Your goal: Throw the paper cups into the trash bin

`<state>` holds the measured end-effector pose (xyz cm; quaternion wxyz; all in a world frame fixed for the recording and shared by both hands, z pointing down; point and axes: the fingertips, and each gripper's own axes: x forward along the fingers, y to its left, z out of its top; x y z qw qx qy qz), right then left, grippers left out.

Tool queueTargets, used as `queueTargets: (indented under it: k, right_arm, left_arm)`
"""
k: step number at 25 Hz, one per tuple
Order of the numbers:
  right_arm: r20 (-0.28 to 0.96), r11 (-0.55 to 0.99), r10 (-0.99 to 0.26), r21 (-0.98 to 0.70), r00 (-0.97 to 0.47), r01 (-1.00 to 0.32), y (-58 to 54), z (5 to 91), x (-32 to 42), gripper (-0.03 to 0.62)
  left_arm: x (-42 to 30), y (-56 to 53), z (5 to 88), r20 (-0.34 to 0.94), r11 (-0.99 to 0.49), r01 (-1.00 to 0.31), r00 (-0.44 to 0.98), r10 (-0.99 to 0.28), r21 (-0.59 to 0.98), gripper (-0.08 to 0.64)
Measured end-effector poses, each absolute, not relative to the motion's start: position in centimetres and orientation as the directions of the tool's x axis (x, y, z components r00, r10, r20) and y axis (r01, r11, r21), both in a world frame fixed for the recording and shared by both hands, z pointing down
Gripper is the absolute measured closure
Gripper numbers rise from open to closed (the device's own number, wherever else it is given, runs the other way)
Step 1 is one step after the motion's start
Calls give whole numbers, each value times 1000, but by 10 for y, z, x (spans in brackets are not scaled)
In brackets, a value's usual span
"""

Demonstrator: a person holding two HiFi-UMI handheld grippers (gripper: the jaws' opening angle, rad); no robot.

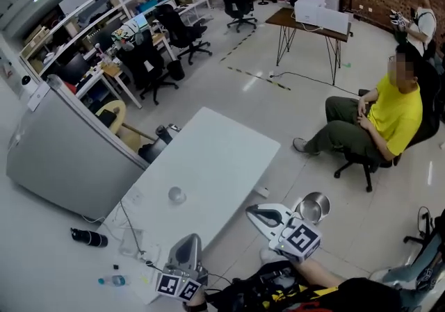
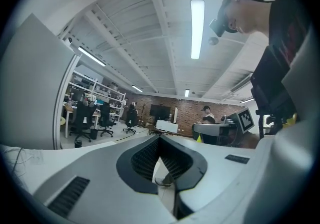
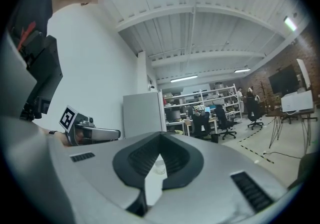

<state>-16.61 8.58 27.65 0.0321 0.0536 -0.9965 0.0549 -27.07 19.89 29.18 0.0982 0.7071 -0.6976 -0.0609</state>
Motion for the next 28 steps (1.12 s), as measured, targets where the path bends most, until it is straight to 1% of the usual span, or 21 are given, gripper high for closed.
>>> queueTargets:
  k: [8, 12, 16, 19, 22, 28]
  right_arm:
    - [60, 995, -8, -102, -998, -14, 77, 274, -184, 586]
    - [55, 992, 25, -127, -998, 18, 82, 276, -195, 586]
    - [73, 988, 69, -145, -995, 58, 88, 284, -207, 586]
    - [82, 987, 94, -136, -992, 83, 92, 285, -223, 586]
    - [85, 988, 95, -129, -992, 84, 92, 284, -240, 586]
    - [96, 991, 87, -109, -992, 77, 93, 274, -292, 586]
  left_arm:
    - [-285, 201, 287, 29, 98, -969, -94, -995, 225, 557]
    - [-297, 214, 285, 18, 145, -962, -145, -989, 232, 557]
    - [-310, 220, 289, 33, 194, -956, -191, -981, 221, 557]
    - [-324, 221, 293, 46, 210, -954, -205, -978, 216, 557]
    - [-339, 220, 300, 57, 213, -953, -205, -977, 215, 557]
    - [-395, 215, 291, 24, 205, -960, -205, -979, 190, 557]
